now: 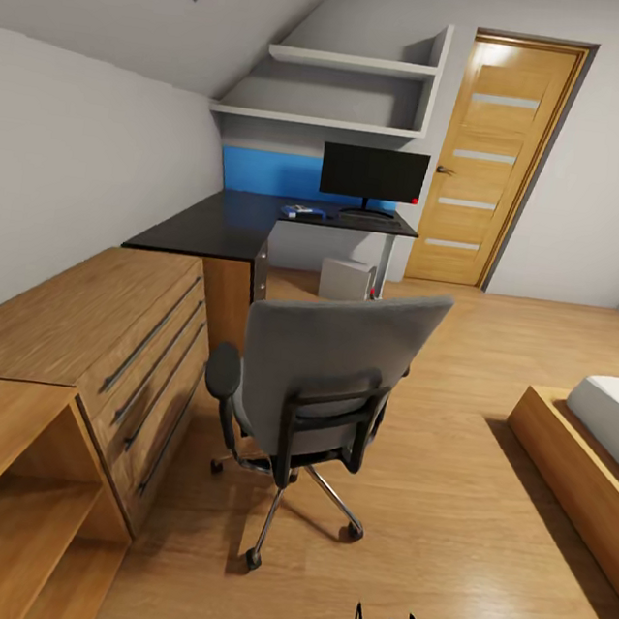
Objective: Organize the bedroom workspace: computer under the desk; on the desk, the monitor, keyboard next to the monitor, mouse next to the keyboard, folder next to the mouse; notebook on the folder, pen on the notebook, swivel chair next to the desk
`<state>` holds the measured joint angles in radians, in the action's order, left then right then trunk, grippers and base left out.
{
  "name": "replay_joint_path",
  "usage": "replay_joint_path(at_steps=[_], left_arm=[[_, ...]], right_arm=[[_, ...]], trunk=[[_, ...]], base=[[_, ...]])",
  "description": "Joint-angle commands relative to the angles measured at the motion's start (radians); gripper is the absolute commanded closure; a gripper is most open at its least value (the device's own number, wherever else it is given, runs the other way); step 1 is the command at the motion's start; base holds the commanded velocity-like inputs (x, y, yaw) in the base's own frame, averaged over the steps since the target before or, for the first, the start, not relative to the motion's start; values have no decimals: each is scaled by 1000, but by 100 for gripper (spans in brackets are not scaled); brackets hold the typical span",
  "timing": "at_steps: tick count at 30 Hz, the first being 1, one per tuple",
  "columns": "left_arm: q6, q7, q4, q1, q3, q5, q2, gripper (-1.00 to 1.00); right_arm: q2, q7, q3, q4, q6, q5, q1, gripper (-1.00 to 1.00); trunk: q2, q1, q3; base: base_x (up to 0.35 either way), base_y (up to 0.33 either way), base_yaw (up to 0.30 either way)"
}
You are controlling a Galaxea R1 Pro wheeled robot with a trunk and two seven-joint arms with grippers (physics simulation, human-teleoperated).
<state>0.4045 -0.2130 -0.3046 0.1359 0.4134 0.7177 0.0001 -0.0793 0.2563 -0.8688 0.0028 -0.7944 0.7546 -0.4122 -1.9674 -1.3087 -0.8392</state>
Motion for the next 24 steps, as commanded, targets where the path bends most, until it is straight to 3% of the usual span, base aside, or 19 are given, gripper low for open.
replay_joint_path(at_steps=[1, 7, 12, 13, 17, 20, 24], left_arm=[[3, -9, -2, 1, 9, 3, 1, -100], [-2, -15, -26, 9, 8, 1, -1, -100], [-39, -37, -87, 54, 8, -3, -8, -100], [-58, -49, -95, 65, 8, -4, -9, -100], [-276, -133, -125, 190, 8, -3, -11, -100], [-346, -148, -128, 245, 8, -2, -14, -100], [-410, -166, -129, 360, 8, 0, -37, -100]], right_arm=[[0, 9, -8, 0, -1, 0, 0, -100], [9, 9, -8, -1, -3, -2, 0, -100], [37, 14, -5, -7, 5, 1, -4, -100], [41, 15, -5, -9, 7, 2, -5, -100], [56, 24, -3, -26, 44, 12, -51, -100], [59, 33, -3, -30, 87, 16, -97, -100], [76, 42, -3, -35, 208, 20, -213, -100]], trunk=[[-8, -4, -4], [-50, -27, -23], [-85, -46, -39], [-92, -50, -42], [-120, -65, -54], [-141, -77, -64], [-169, -92, -76]], base=[[0, 0, 0], [0, 0, 0], [0, 0, 0], [0, 0, 0], [0, 0, 0], [0, 0, 0], [0, 0, 0]])
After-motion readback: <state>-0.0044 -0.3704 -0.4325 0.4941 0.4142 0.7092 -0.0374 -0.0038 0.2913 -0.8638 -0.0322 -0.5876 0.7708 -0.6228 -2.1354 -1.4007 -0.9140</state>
